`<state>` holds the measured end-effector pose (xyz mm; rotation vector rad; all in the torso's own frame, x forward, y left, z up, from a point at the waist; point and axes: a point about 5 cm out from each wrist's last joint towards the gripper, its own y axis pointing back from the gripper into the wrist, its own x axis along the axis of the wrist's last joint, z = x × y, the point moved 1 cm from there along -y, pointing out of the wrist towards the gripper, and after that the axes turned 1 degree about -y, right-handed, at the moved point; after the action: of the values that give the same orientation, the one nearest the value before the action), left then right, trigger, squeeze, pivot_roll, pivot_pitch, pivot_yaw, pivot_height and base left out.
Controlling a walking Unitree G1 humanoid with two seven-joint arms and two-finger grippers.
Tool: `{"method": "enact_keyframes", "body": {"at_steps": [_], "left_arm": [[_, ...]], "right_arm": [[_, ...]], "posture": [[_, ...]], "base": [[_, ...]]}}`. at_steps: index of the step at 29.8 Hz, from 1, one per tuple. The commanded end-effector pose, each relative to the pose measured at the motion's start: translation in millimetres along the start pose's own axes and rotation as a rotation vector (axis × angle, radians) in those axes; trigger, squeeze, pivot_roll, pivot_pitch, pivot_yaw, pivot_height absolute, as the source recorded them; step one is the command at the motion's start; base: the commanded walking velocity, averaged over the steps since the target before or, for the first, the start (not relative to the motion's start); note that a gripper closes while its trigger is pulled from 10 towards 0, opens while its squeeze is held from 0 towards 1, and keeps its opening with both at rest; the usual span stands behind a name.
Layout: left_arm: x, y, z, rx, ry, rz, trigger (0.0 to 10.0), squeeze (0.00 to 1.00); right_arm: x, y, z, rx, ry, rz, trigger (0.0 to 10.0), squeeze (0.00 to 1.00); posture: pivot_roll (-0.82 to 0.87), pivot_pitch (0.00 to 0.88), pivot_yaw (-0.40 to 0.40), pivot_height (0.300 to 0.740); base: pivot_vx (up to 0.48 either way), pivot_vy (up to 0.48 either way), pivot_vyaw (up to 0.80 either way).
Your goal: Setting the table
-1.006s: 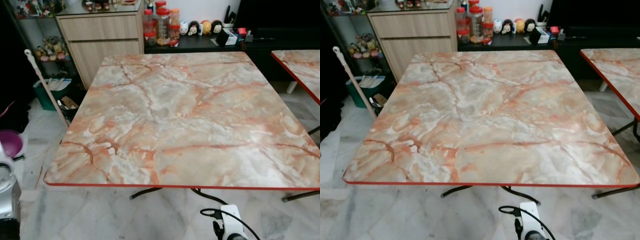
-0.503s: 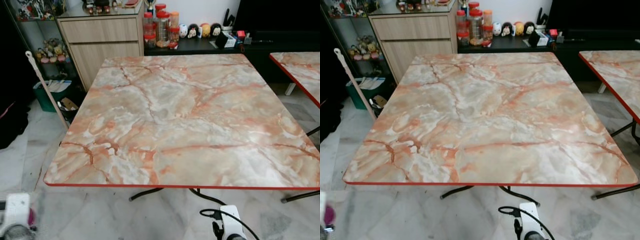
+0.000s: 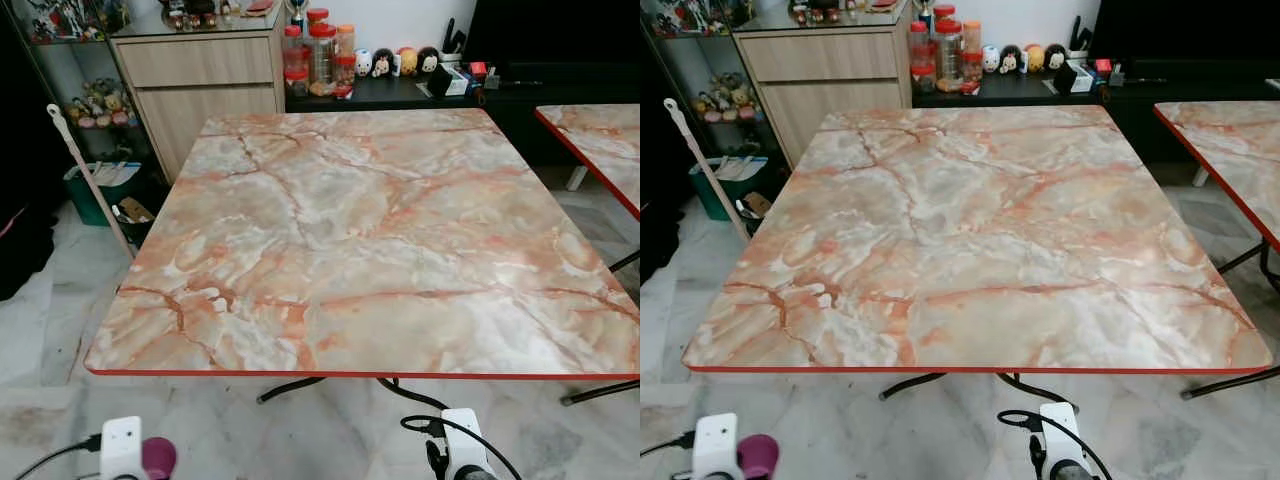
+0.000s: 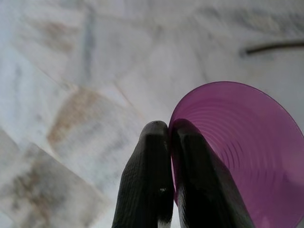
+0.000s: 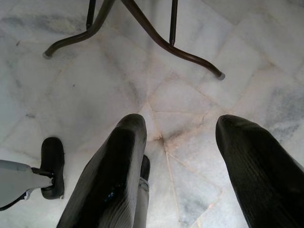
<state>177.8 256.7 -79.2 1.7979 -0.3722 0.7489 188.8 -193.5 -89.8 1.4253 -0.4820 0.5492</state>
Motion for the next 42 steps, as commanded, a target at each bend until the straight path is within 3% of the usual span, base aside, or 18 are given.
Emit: {"method": "enact_keyframes", "body": {"at_steps": [1, 11, 24, 42], "left_arm": [[1.8, -0.6, -5.6, 0.028, 0.021, 0.010, 10.0, 0.00], [7.2, -1.3, 3.4, 0.045, 0.066, 0.030, 10.0, 0.00], [0.9, -0.1, 1.5, 0.065, 0.071, 0.014, 10.0, 0.00], [-4.1, 1.1, 1.9, 0.080, 0.071, -0.001, 10.0, 0.00]], "right_arm": [[2.2, -0.5, 1.1, -0.005, -0.018, 0.002, 10.0, 0.00], [3.2, -0.6, 2.0, -0.005, -0.016, 0.009, 10.0, 0.00], [1.7, -0.2, 3.6, -0.005, -0.003, 0.002, 10.0, 0.00], [1.0, -0.1, 5.1, -0.007, 0.005, -0.005, 10.0, 0.00]], "posture": [[0.00, 0.000, 0.027, 0.732], [-0.01, 0.000, 0.020, 0.732], [-0.01, 0.000, 0.016, 0.732], [-0.02, 0.000, 0.014, 0.732]], "base": [[0.000, 0.000, 0.00], [0.000, -0.255, 0.00], [0.000, -0.292, 0.00], [0.000, -0.460, 0.00]]}}
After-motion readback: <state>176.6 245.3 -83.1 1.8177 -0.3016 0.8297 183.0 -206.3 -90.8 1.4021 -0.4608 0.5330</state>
